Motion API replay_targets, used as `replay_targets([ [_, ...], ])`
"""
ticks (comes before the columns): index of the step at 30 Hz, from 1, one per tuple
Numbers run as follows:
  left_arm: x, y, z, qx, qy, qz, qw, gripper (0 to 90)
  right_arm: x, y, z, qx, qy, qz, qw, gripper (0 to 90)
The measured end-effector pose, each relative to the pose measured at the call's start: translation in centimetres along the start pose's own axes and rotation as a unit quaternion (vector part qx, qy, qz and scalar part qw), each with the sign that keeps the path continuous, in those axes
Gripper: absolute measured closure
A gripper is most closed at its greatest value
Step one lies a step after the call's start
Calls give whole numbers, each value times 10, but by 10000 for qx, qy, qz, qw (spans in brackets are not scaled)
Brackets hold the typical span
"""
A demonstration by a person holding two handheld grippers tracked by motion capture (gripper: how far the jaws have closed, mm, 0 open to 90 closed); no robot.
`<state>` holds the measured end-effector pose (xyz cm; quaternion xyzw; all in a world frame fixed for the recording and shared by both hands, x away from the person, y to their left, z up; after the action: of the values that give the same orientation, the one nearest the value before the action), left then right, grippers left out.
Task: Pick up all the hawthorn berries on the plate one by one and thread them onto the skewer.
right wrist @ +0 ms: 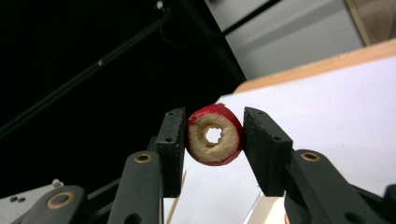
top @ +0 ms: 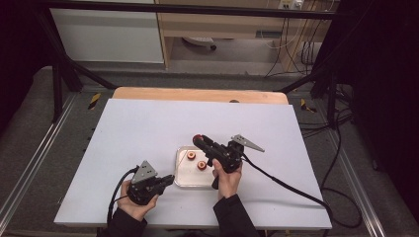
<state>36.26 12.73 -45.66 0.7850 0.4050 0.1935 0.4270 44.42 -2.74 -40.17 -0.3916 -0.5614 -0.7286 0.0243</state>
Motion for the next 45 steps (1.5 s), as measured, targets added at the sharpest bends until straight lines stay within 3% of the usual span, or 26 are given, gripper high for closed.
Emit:
replay_targets([
  [1,-1,1,0,-21,-6,-15,10000,886,1,1,0,-171,4,-41,9998,607],
  [4,-3,3,1,-39,-22,-23,10000,886,2,1,1,-352,83,25,9993,607],
  [10,-7,8,5,-112,-53,-90,9999,886,4,0,2,-564,134,162,9982,607],
  [36,-9,10,6,-155,-121,-176,9997,886,4,-5,3,-459,231,140,9986,608],
  [45,-9,11,7,-160,-130,-294,9994,886,4,-10,4,-425,257,126,9987,609],
])
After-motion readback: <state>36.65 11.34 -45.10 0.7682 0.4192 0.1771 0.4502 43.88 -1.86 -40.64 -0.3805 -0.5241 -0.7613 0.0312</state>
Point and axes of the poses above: each handheld gripper's, and its own axes: z roughly forward along the jaws, y roughly out of its top, x roughly to its left, the point moved 8 cm from there along z, roughly forward along the jaws, and after that the axes turned 9 degrees about y, right-handed, at the moved point
